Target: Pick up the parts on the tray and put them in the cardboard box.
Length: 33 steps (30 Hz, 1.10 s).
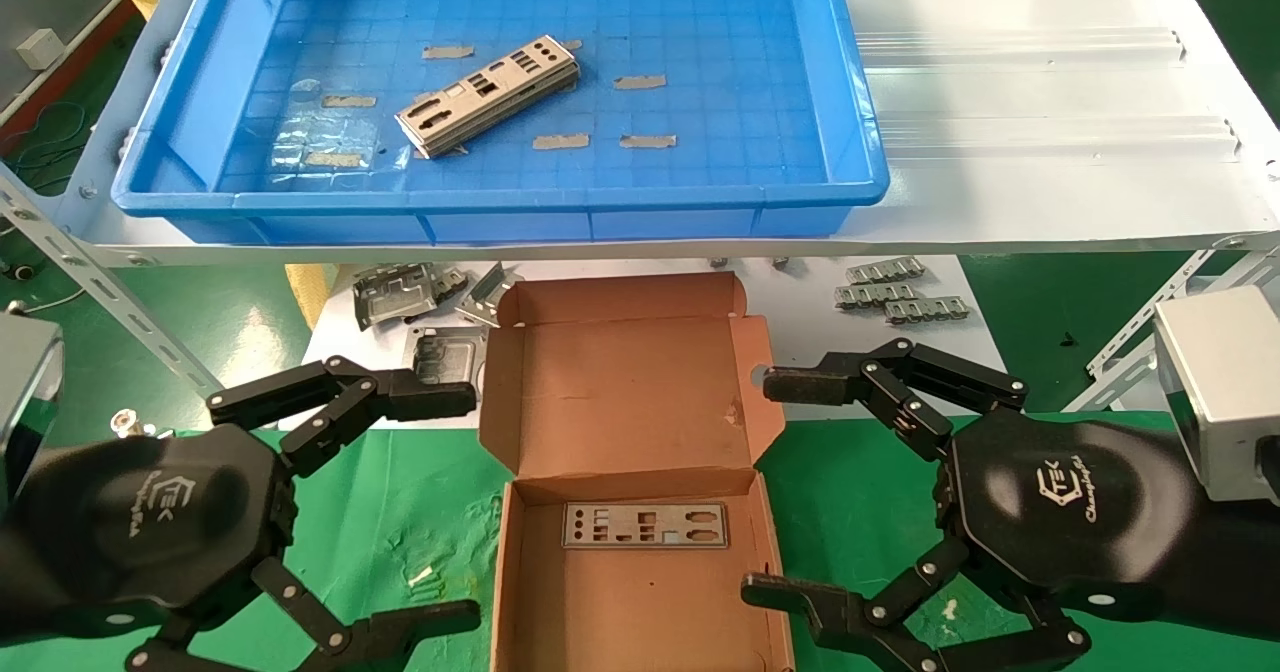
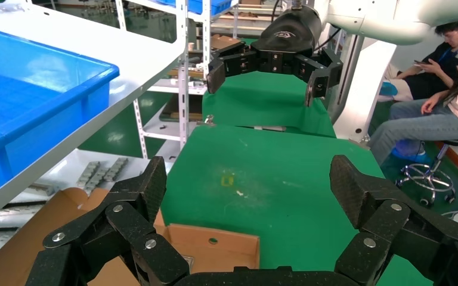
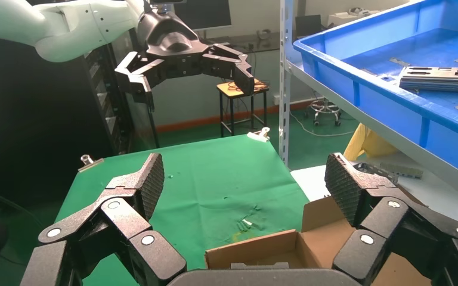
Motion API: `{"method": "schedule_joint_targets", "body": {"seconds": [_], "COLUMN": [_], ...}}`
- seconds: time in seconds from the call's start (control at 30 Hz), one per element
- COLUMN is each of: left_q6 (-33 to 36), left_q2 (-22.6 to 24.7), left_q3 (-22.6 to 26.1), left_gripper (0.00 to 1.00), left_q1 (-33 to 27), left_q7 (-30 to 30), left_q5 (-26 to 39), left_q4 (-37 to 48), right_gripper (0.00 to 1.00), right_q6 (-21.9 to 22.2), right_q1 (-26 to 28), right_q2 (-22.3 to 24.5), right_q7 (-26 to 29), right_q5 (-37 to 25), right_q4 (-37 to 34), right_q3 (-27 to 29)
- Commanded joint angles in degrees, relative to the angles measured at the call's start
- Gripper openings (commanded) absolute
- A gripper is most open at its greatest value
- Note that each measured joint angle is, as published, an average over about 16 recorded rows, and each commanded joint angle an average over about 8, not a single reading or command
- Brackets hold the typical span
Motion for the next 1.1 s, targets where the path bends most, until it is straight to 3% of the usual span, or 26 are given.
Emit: {"method": "schedule_joint_targets", "body": {"seconds": [0.03,1.1], "left_q6": [0.0,0.0], "left_q2": [0.0,0.0], "left_q3": [0.0,0.0], "left_gripper": [1.0,1.0], "left_q1": [0.0,0.0], "left_q7": [0.0,0.0], "left_q5": [0.0,0.0], "left_q4": [0.0,0.0], "right_gripper": [1.0,1.0], "right_q6": [0.0,0.0], "right_q1": [0.0,0.0], "right_q2": [0.0,0.0], "right_q7": [0.0,0.0], "right_q5": [0.0,0.0], "right_q4": [0.0,0.0], "right_q3": [0.0,0.0]}}
